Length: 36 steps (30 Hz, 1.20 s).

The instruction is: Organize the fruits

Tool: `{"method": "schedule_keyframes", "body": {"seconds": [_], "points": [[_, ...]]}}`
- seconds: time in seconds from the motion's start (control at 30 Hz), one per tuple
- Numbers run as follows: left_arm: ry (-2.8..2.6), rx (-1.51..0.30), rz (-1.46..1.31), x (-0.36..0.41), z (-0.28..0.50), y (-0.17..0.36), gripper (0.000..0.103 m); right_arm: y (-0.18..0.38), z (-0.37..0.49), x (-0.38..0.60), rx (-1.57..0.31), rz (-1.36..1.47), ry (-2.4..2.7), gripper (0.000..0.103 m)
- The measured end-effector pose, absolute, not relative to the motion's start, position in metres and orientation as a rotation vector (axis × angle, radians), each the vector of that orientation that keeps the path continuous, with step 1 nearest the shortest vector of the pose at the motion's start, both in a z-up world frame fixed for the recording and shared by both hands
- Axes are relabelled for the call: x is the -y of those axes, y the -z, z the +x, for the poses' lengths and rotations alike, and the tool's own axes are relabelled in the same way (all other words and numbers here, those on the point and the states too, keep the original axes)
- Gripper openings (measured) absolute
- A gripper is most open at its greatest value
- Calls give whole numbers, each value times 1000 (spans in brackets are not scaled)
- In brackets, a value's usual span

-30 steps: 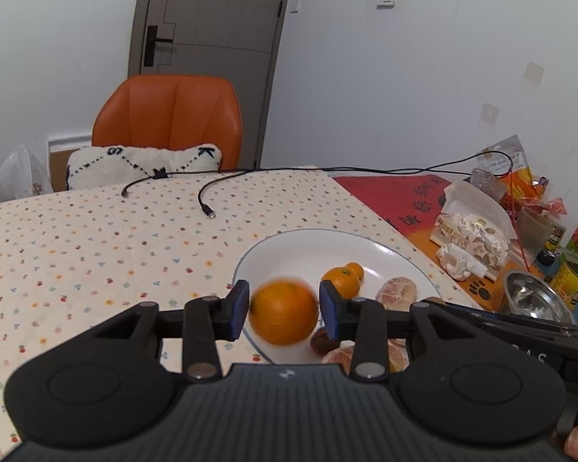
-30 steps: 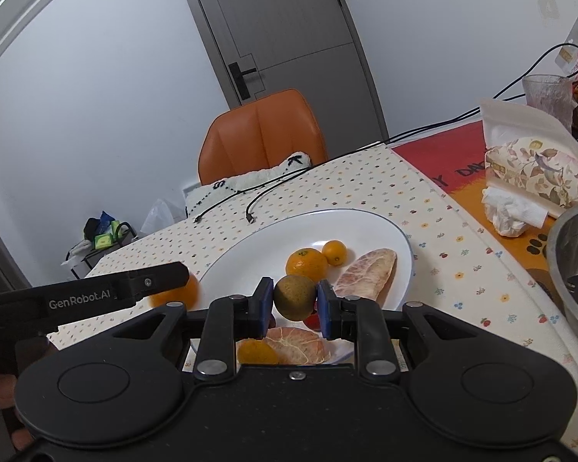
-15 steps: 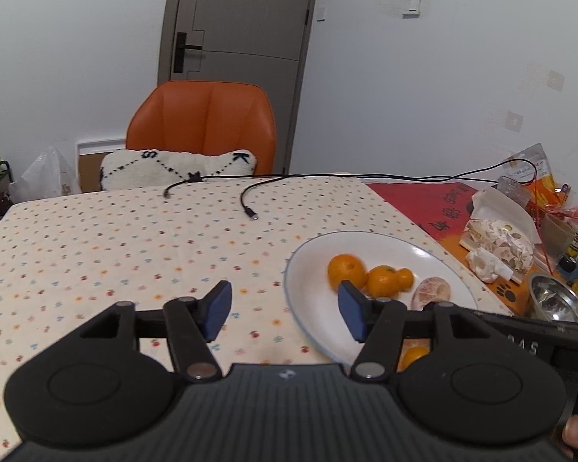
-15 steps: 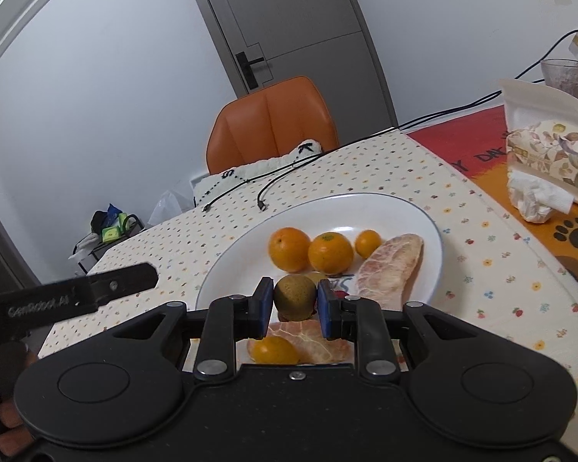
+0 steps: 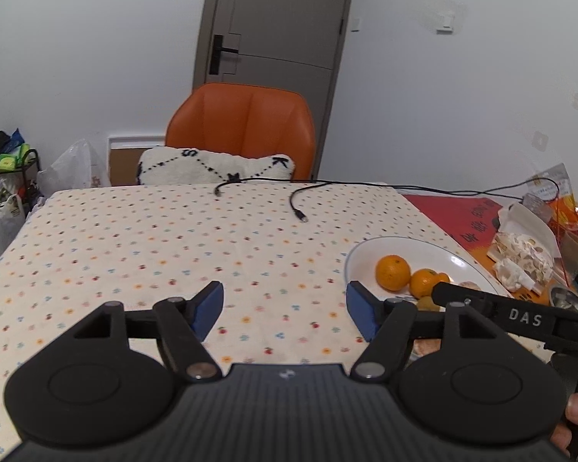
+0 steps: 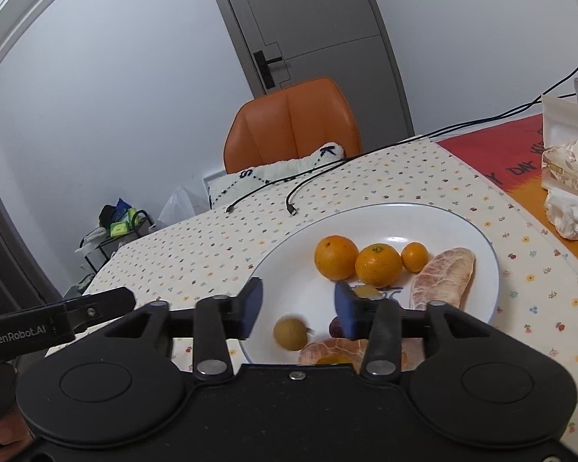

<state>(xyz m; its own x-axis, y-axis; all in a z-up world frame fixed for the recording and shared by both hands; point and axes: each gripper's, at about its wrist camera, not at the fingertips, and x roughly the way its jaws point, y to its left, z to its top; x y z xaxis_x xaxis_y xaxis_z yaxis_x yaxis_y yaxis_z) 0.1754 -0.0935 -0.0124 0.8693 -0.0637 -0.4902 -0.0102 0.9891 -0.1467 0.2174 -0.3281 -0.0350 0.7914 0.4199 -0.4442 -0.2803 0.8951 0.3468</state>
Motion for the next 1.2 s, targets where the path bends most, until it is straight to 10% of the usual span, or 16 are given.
{"method": "schedule_keyframes", "body": {"seconds": [1.2], "points": [[-67,-462,-169,18,74,-16,90,-1,130,302,-503,221,-395,102]]}}
